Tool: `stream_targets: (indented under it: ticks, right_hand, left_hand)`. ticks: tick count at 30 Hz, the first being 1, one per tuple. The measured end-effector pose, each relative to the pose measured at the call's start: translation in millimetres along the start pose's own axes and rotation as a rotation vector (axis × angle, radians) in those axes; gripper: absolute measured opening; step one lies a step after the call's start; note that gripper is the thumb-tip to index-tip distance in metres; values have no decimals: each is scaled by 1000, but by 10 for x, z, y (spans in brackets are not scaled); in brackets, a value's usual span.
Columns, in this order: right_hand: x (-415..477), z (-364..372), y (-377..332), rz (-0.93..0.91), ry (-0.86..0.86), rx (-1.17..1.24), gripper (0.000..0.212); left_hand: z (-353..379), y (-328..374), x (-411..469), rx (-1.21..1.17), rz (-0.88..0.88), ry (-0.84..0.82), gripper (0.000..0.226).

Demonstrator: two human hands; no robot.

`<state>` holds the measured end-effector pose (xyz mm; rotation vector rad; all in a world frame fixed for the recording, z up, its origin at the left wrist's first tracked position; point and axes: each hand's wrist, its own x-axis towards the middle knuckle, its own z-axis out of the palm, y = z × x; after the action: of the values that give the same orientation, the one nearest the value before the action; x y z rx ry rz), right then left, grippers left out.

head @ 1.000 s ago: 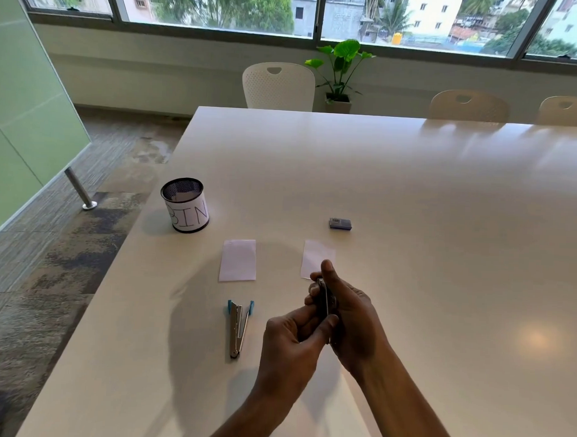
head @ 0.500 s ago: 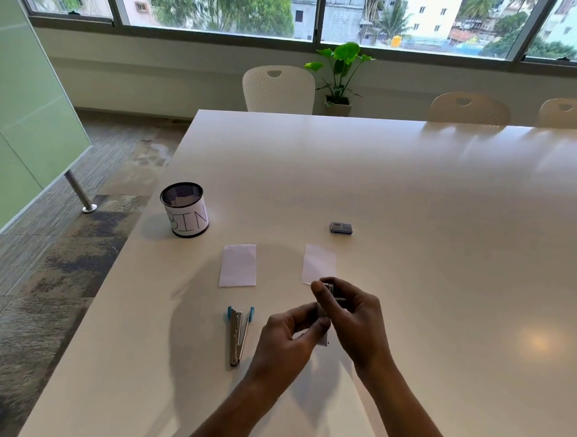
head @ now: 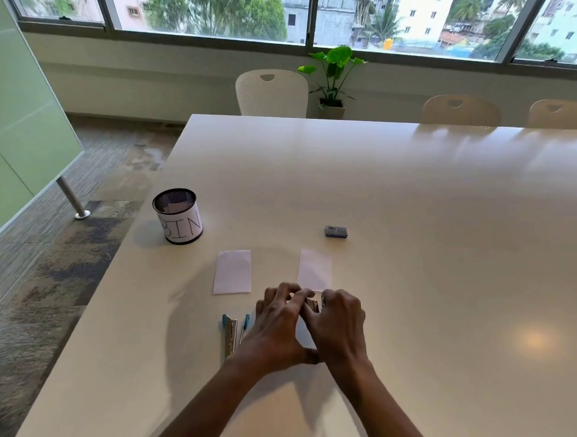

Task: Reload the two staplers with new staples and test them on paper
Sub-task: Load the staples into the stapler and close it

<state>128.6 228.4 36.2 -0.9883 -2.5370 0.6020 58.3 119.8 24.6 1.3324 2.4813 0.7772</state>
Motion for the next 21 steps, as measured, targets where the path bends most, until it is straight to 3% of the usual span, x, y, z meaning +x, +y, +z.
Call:
stream_targets:
  ticks: [10,17,21]
  right_hand:
    - [27,155,87,41,-69,-22,46]
    - [308,-102,209,44,-261,22,60]
    - [747,-141,316,103,-205,82,71]
  left_hand:
    - [29,-126,95,-25,-29,-76,121]
    - [-262,-189,202,-181,-65,-248,127]
    - [-426,-257,464,-173,-106,-195,107]
